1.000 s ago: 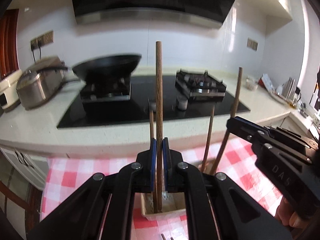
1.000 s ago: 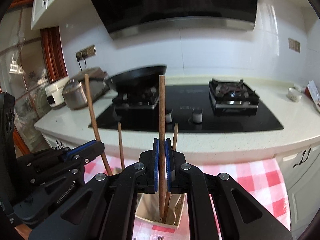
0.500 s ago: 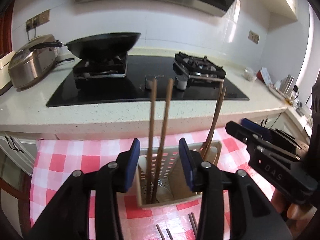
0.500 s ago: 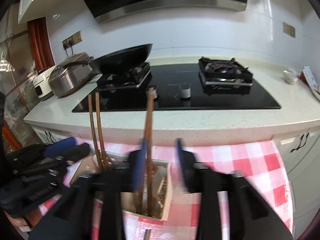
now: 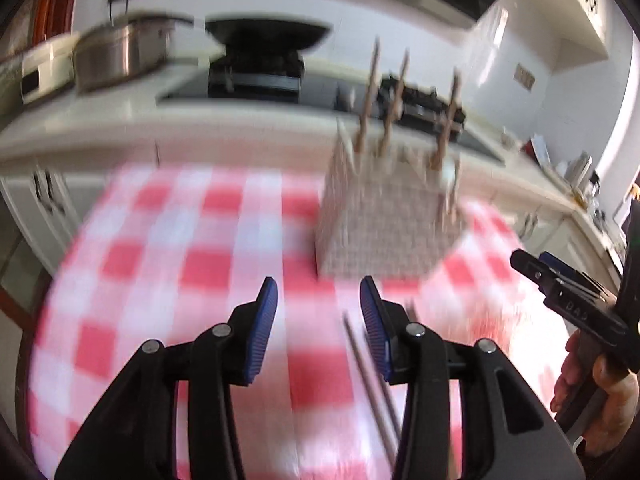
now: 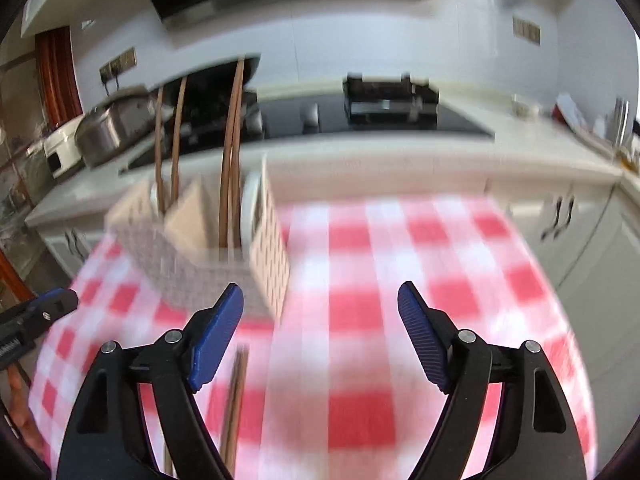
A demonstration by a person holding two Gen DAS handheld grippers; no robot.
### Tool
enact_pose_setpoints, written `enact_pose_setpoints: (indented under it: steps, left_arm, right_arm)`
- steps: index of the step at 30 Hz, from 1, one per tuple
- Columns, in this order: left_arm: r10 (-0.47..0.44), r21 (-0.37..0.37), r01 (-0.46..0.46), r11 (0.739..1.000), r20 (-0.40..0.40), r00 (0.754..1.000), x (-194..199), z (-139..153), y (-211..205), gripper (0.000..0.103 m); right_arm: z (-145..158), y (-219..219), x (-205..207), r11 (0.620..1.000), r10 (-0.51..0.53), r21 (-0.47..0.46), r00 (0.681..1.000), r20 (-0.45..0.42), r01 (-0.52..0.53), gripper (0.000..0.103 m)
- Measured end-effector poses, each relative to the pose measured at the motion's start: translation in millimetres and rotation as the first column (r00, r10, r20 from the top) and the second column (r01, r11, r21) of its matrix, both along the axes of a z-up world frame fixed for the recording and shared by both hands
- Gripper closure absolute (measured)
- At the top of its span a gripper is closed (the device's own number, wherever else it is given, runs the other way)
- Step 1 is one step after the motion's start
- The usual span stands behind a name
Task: Organize utensils
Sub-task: 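Return both tools to the cloth and grasp one chopstick each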
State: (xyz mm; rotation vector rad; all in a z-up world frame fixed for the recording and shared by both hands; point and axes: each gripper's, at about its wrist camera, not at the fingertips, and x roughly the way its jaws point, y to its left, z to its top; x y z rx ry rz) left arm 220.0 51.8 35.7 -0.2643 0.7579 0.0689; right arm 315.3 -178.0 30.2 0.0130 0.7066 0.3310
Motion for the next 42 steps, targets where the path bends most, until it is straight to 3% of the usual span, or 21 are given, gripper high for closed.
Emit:
enact_pose_setpoints:
  steps: [6, 14, 20, 27, 29, 42]
  left_arm:
    - [-0.031, -0.052, 0.026, 0.998, -0.089, 0.996, -13, -51, -21, 0.068]
    - [-0.057, -0.007, 0.057, 0.998, -0.153, 0.986, 3, -75, -50, 0.085]
    - [-0.061, 0.021, 0.066, 0.998, -0.178, 0.982, 14, -82, -60, 0.085]
    - [-0.069, 0.171, 0.104, 0.98, -0.2, 0.977, 17, -82, -80, 0.085]
    - [-0.068, 0.204, 0.11, 0.973, -0.203, 0.977, 16, -83, -80, 0.092]
    - [0.003, 0.157, 0.029, 0.987, -0.202, 0.979, 3, -82, -29, 0.093]
  right_arm:
    - [-50, 3, -34, 0.999, 0.036, -0.025, 0.995, -0.098, -0.038, 0.029]
    - [-61, 6, -49, 0.997, 0.046, -0.061, 0.993, -0.106, -0.053, 0.026]
    - [-67, 5, -47, 0.997, 0.048, -0.059, 0.991, -0.125, -0.056, 0.025]
    - [-71, 14, -49, 0.995, 0.069, -0.063, 0.988, -0.136, -0.078, 0.025]
    - [-73, 20, -50, 0.994, 0.077, -0.072, 0.987, -0.138, -0.088, 0.025]
    - [-91, 40, -41, 0.989, 0.075, -0.115, 0.983, -0.168, -0.095, 0.025]
